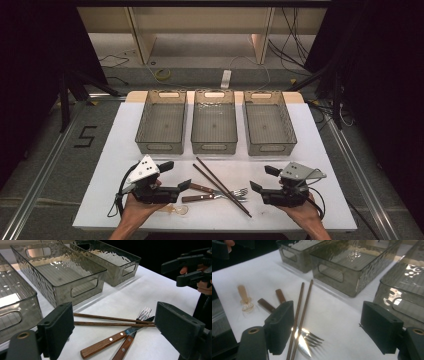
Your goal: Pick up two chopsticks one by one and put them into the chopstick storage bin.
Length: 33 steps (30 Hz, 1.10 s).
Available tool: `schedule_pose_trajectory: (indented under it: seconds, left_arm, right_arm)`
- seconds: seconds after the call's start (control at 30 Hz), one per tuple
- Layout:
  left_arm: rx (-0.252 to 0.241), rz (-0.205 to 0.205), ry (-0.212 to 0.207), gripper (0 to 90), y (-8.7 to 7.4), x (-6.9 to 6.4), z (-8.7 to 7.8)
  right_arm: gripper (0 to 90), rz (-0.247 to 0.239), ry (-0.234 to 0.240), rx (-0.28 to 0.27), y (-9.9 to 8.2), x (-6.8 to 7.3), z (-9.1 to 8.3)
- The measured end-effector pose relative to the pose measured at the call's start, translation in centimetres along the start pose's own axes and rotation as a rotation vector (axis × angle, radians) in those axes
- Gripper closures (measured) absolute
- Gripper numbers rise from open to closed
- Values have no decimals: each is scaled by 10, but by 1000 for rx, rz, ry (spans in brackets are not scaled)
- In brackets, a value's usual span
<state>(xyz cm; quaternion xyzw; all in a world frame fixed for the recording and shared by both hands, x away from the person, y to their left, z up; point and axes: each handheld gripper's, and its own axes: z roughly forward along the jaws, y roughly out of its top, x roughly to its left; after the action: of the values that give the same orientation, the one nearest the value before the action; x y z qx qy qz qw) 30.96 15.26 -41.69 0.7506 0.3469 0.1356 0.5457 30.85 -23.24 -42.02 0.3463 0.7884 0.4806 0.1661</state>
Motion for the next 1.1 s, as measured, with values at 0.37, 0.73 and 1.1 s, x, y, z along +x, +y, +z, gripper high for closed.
schedule_pose_trajectory:
  seconds: [0.37, 0.73, 1.1]
  left_arm:
    - [2, -5, 8, 151, 0, 2, 0]
    - [5, -5, 22, 151, 1, 4, -2]
    - [10, 2, 24, 151, 1, 3, -2]
  right_arm:
    - [323, -97, 38, 192, 36, 1, 27]
    - [408, -127, 99, 399, 55, 12, 73]
    - [540, -121, 106, 555, 49, 17, 114]
